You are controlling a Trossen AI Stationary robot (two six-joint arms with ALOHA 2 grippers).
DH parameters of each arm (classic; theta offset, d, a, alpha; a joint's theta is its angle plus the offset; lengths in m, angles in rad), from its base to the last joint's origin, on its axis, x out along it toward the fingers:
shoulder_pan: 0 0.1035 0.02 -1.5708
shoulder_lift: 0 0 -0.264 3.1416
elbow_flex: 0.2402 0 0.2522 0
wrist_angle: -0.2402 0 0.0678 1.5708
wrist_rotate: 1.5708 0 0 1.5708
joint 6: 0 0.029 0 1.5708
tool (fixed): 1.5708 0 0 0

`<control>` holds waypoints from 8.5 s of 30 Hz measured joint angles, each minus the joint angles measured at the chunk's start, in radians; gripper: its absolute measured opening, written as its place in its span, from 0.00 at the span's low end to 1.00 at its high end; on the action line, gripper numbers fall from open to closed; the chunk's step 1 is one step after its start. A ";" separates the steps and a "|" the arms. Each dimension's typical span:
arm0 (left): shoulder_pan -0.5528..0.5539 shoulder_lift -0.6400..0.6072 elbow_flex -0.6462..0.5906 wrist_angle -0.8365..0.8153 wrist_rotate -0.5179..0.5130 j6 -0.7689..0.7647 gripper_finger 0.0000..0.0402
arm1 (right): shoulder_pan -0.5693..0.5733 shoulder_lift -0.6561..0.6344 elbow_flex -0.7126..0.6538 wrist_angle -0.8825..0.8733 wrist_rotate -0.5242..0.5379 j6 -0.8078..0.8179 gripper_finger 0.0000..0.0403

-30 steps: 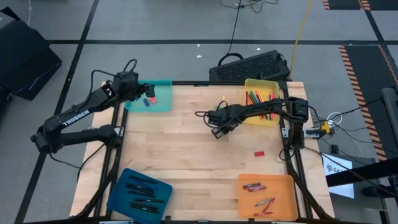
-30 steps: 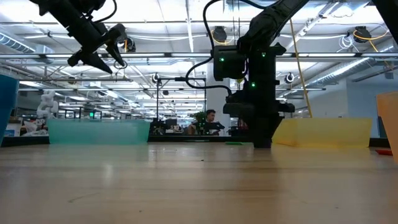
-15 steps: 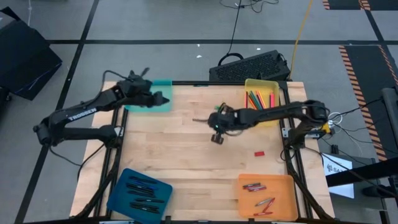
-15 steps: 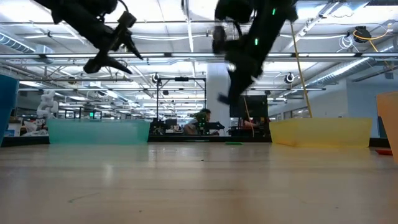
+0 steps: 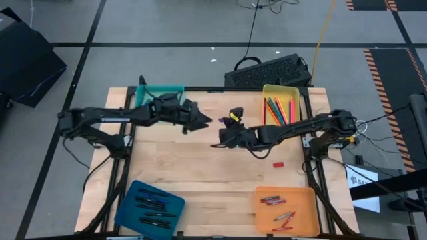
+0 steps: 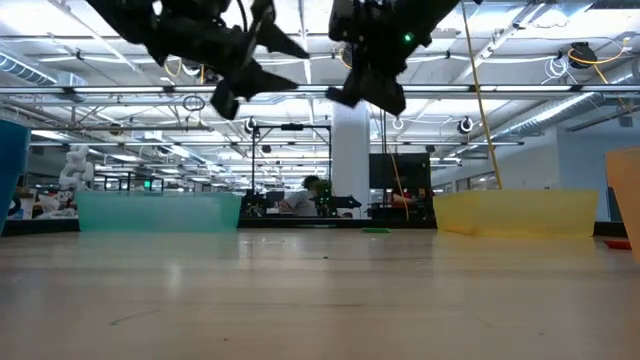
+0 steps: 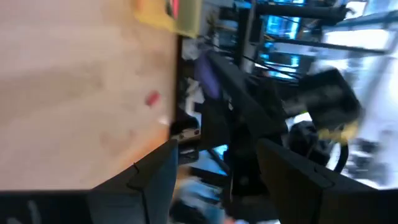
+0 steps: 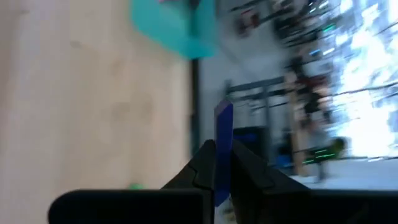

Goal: Sort crayons/erasers/pens/pencils in bins
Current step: Put the violet eraser into the light blue bin, then put the green eraser into the light blue bin

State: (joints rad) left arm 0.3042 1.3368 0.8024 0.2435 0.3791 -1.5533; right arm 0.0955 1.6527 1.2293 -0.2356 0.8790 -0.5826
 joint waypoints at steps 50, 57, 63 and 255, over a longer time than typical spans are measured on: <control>0.076 0.125 0.000 0.405 0.262 -0.131 0.15 | 0.028 -0.005 0.000 0.338 0.019 -0.383 0.04; 0.076 0.126 0.000 0.407 0.309 -0.120 0.30 | 0.050 -0.005 0.000 0.344 0.033 -0.365 0.04; 0.086 0.126 0.000 0.403 0.296 -0.154 0.40 | 0.068 -0.005 0.000 0.424 0.057 -0.431 0.04; -0.253 -0.510 0.087 -1.447 -0.468 0.432 0.60 | -0.575 0.455 0.292 -0.555 -0.858 0.536 0.29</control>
State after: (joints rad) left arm 0.0509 0.8271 0.8896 -1.2031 -0.0891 -1.1216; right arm -0.4793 2.1075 1.5211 -0.7902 0.0208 -0.0470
